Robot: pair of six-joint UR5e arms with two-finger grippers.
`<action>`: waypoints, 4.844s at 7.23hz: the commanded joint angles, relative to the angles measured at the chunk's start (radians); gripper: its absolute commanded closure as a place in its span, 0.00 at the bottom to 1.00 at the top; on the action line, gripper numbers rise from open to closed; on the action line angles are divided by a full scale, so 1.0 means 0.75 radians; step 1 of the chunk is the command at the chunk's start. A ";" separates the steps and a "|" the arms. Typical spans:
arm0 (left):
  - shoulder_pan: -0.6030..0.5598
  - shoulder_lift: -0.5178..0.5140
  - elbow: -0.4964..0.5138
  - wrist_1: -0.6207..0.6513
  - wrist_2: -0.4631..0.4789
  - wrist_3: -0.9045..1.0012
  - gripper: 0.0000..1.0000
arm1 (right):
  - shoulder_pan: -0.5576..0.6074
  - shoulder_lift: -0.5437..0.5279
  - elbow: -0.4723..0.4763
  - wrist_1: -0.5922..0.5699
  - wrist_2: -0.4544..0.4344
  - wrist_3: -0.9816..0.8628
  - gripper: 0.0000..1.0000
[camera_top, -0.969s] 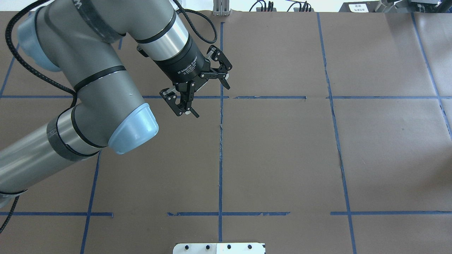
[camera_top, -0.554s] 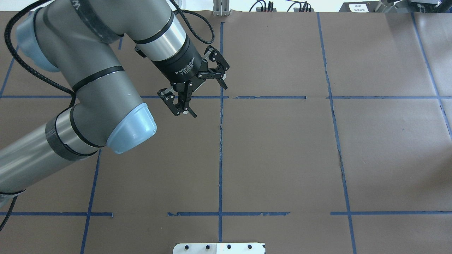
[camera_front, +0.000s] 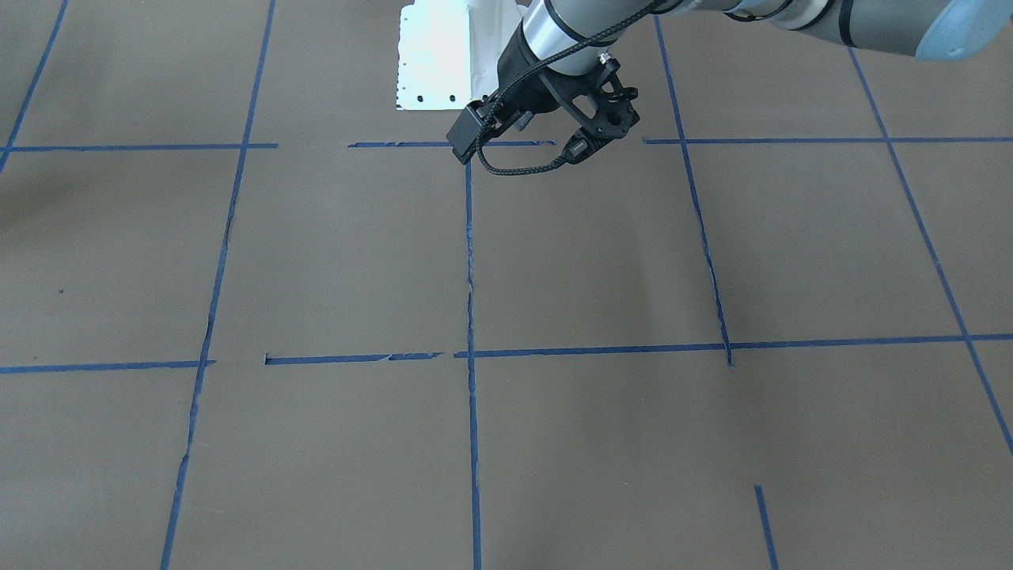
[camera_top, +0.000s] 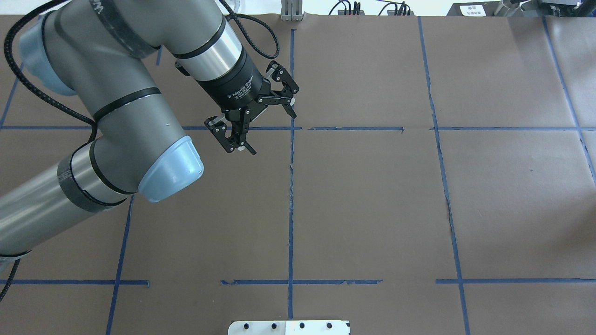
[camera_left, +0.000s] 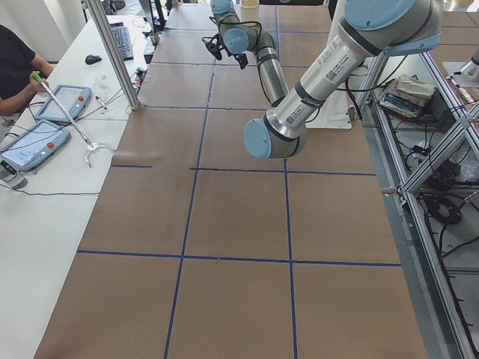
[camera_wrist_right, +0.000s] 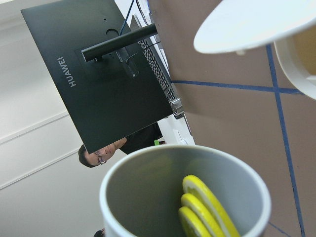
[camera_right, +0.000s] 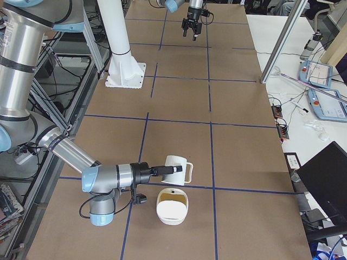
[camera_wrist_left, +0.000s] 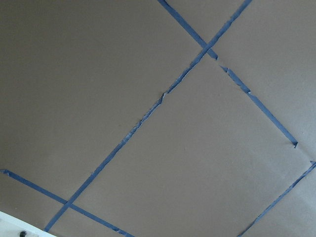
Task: Left arm hands cup to right arm to dump lemon
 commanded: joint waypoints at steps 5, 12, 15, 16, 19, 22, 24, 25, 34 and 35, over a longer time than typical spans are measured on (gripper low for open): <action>-0.023 0.003 -0.030 0.014 0.058 0.001 0.00 | 0.028 0.088 -0.180 0.167 0.002 0.448 0.50; -0.050 0.025 -0.034 0.016 0.061 0.015 0.00 | 0.085 0.145 -0.246 0.288 0.002 0.774 0.49; -0.054 0.027 -0.038 0.016 0.058 0.015 0.00 | 0.083 0.137 -0.123 0.270 0.020 0.652 0.44; -0.056 0.031 -0.048 0.017 0.056 0.015 0.00 | 0.079 0.141 -0.121 0.254 0.022 0.583 0.44; -0.056 0.050 -0.066 0.017 0.052 0.015 0.00 | -0.021 0.190 0.039 -0.092 0.020 0.174 0.40; -0.058 0.078 -0.103 0.017 0.052 0.015 0.00 | -0.159 0.274 0.298 -0.472 -0.039 -0.116 0.39; -0.060 0.078 -0.103 0.014 0.065 0.015 0.00 | -0.363 0.374 0.296 -0.597 -0.167 -0.573 0.39; -0.062 0.078 -0.101 0.014 0.071 0.017 0.00 | -0.468 0.427 0.300 -0.658 -0.227 -0.889 0.39; -0.038 -0.010 -0.099 -0.043 0.267 0.107 0.00 | -1.472 1.004 0.597 -1.770 -1.301 -2.434 0.35; -0.027 -0.052 -0.063 0.020 0.263 0.125 0.00 | -1.601 1.081 0.593 -1.868 -1.508 -2.554 0.35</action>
